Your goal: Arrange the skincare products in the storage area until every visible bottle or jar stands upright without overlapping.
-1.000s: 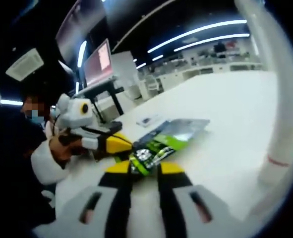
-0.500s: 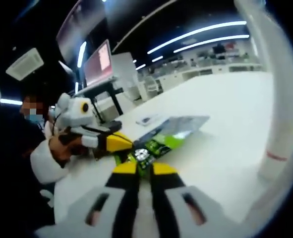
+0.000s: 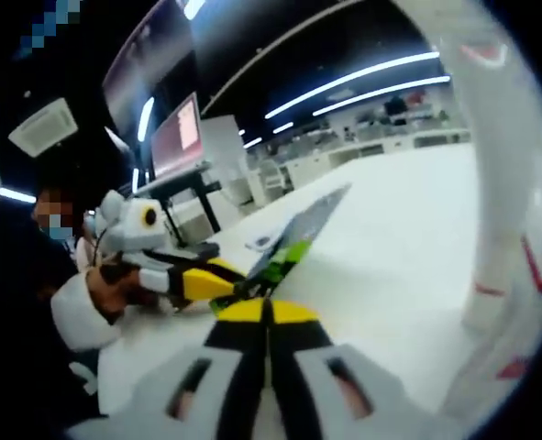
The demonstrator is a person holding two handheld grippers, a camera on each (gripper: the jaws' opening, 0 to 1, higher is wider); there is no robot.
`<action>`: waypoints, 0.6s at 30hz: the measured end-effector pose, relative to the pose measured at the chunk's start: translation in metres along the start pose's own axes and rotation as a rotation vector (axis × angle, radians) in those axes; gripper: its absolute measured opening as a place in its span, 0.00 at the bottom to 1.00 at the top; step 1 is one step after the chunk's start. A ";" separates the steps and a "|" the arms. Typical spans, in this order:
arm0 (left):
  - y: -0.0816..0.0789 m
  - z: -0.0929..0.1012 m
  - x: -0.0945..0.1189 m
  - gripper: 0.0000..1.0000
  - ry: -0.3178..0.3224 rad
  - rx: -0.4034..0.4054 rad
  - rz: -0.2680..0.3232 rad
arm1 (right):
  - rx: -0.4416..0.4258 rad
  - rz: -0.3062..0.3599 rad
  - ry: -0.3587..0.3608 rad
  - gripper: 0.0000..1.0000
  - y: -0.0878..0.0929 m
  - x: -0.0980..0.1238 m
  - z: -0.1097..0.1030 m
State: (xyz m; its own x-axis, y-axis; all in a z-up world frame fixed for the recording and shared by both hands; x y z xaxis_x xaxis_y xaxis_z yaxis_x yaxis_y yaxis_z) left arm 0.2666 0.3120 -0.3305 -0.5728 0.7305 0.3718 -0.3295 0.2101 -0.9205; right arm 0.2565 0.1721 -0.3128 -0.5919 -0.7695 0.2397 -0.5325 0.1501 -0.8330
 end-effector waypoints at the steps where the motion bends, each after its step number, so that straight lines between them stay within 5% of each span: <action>1: 0.000 -0.001 0.001 0.23 -0.009 -0.007 -0.001 | 0.000 0.004 -0.003 0.00 0.000 0.001 -0.001; 5: 0.001 -0.006 0.003 0.40 -0.049 -0.006 -0.013 | 0.020 0.049 -0.042 0.00 -0.005 0.003 -0.008; 13: 0.000 -0.003 0.008 0.39 -0.004 0.022 0.027 | 0.042 0.057 -0.066 0.00 -0.003 0.004 -0.014; 18: -0.004 -0.005 0.010 0.28 0.008 0.039 0.062 | 0.039 0.061 -0.056 0.00 -0.001 0.008 -0.011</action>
State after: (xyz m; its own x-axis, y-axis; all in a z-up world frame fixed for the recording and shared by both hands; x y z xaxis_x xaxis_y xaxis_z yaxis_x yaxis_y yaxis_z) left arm 0.2659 0.3221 -0.3233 -0.5866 0.7468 0.3135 -0.3232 0.1391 -0.9361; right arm 0.2452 0.1724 -0.3044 -0.5876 -0.7931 0.1604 -0.4717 0.1748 -0.8642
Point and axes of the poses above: the point that each gripper's makers call its tool centre point, and the gripper's own axes: x roughly backward along the fingers, z roughly to its right, y roughly out of its underside, the point moved 4 cm from there along x, roughly backward along the fingers, and after that the axes turned 14 degrees about -x, right-handed, at the moved point
